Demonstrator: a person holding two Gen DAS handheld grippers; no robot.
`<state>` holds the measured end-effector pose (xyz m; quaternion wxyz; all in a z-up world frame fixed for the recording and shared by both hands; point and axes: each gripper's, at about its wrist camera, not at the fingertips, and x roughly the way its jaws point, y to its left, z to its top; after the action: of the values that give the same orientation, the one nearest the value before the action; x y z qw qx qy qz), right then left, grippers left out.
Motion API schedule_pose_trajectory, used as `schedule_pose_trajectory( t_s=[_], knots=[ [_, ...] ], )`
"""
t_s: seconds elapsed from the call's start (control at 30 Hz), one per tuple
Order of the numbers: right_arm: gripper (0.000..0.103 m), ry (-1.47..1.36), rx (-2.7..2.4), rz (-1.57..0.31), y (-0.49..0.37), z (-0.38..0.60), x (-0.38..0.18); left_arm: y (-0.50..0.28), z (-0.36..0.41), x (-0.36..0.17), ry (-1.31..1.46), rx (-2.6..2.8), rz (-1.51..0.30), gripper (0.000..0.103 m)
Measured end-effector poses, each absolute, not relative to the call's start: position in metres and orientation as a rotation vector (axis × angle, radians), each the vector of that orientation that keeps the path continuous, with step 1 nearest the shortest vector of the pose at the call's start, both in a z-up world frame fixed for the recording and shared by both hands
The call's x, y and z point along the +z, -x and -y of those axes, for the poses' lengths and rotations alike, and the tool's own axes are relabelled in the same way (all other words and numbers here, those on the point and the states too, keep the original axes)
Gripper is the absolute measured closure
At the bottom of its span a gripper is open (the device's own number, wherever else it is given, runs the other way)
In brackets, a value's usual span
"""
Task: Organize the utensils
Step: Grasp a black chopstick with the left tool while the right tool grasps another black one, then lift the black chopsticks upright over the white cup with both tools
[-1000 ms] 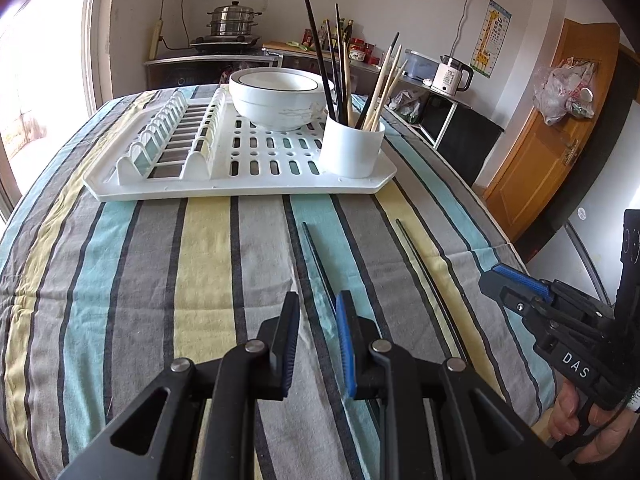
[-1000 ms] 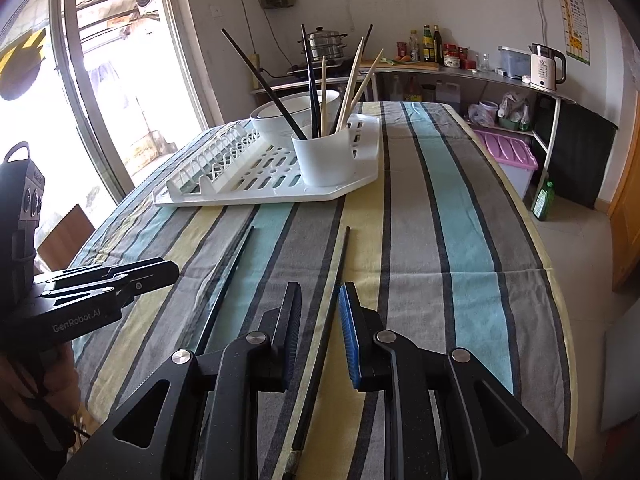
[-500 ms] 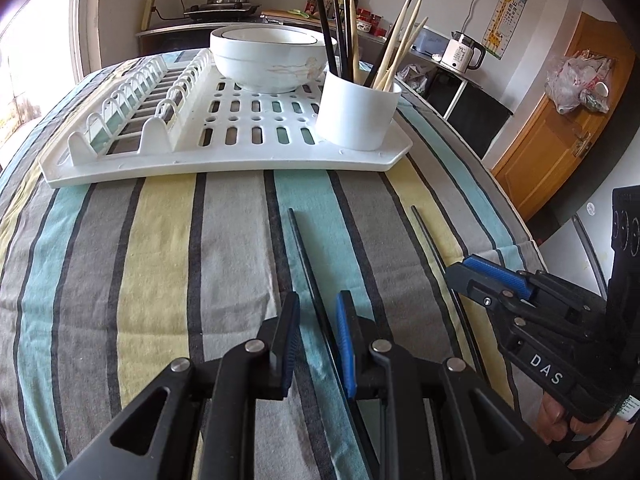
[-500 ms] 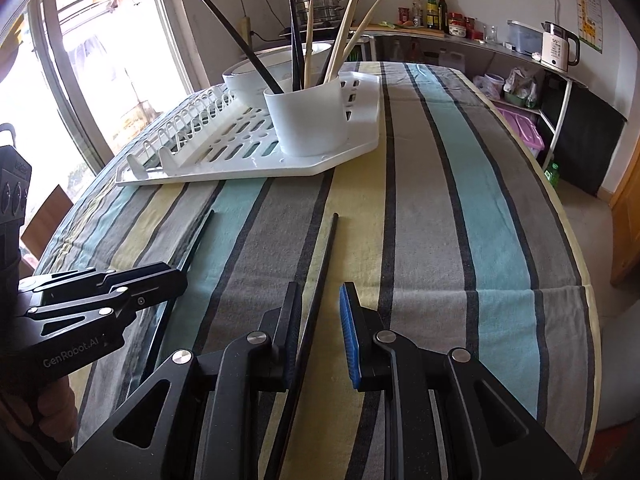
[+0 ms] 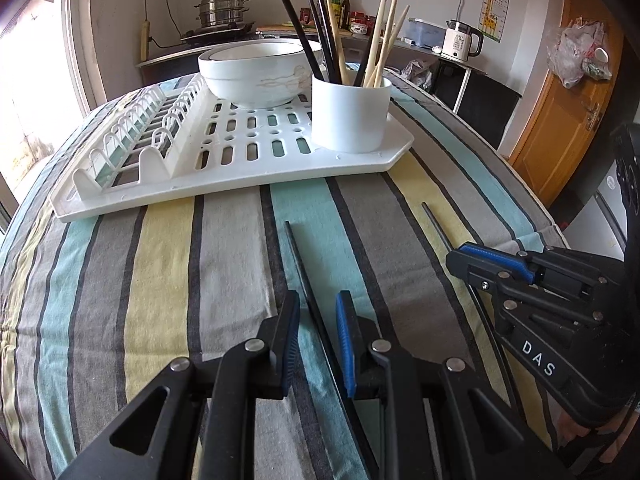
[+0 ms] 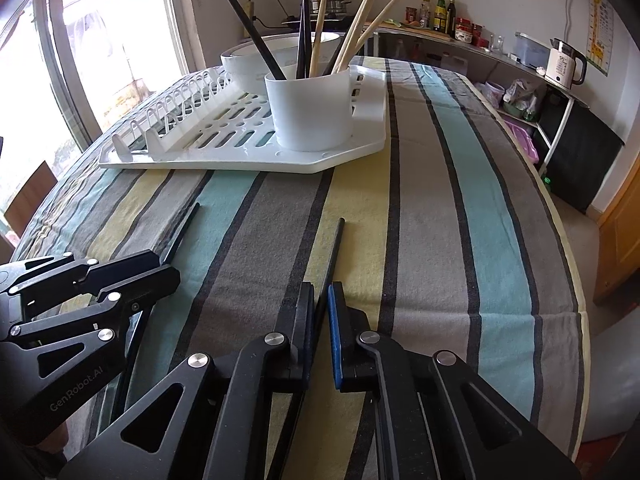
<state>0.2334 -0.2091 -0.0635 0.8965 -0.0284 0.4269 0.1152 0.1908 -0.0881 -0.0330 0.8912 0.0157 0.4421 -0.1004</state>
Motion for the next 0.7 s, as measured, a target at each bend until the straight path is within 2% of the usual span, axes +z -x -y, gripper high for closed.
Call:
schedule_pose_trajectory(
  t_s=[0.13, 0.43, 0.7],
  knots=[
    [0.097, 0.028, 0.255, -0.887, -0.233, 0.212, -0.063, -0.192, 0.091, -0.033, -0.075, -0.193, -0.913, 0.094],
    [0.097, 0.001, 0.284, -0.854, -0.23, 0.212, -0.051, -0.199, 0.084, -0.029, -0.055, -0.246, -0.937, 0.096],
    [0.098, -0.034, 0.295, -0.785, -0.221, 0.22, -0.026, -0.192, 0.075, -0.001, -0.019, -0.294, -0.885, 0.096]
  ],
)
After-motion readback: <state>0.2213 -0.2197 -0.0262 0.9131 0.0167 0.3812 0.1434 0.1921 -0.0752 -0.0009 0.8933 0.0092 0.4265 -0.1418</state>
